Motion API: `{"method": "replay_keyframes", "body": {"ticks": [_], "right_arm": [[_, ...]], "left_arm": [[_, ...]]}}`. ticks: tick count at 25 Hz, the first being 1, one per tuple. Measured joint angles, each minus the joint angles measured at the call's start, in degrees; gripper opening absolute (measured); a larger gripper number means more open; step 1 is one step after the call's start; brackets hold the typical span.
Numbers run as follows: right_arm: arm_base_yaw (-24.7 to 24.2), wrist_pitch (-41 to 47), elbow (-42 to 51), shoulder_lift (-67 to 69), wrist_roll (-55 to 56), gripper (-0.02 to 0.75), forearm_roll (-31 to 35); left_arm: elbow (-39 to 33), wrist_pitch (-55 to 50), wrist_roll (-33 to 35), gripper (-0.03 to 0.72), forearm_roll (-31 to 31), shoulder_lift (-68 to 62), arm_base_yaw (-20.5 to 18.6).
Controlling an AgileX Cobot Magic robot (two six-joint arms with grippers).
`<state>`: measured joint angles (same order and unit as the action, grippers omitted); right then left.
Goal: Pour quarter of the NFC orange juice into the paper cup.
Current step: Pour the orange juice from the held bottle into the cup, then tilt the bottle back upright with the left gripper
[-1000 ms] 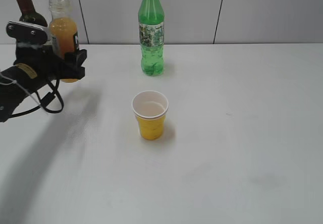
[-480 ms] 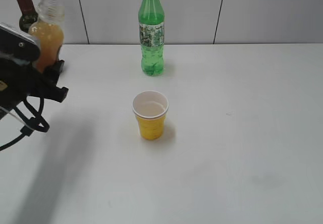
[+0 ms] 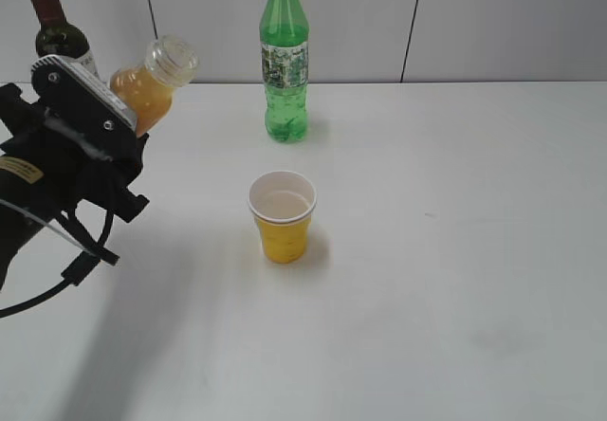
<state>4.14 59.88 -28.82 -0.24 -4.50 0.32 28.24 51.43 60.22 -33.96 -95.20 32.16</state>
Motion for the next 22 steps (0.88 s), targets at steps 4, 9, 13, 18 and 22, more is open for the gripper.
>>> {"method": "replay_keyframes", "body": {"ticks": [4, 9, 13, 18, 22], "right_arm": [[0.0, 0.0, 0.0, 0.0, 0.0, 0.538, 0.0], [0.0, 0.0, 0.0, 0.0, 0.0, 0.538, 0.0], [0.0, 0.0, 0.0, 0.0, 0.0, 0.538, 0.0], [0.0, -0.05, 0.0, 0.0, 0.0, 0.538, 0.0], [0.0, -0.05, 0.0, 0.0, 0.0, 0.538, 0.0]], "left_arm": [[0.0, 0.13, 3.95, 0.447, -1.25, -0.47, 0.0], [0.0, -0.02, 5.07, 0.447, -1.3, -1.47, 0.0], [0.0, -0.29, 6.39, 0.447, -1.36, -2.36, 0.0], [1.31, -1.67, 9.0, 0.447, -4.51, -3.0, 1.61], [2.58, -1.93, 12.42, 0.447, -5.9, -4.45, 2.45]]}}
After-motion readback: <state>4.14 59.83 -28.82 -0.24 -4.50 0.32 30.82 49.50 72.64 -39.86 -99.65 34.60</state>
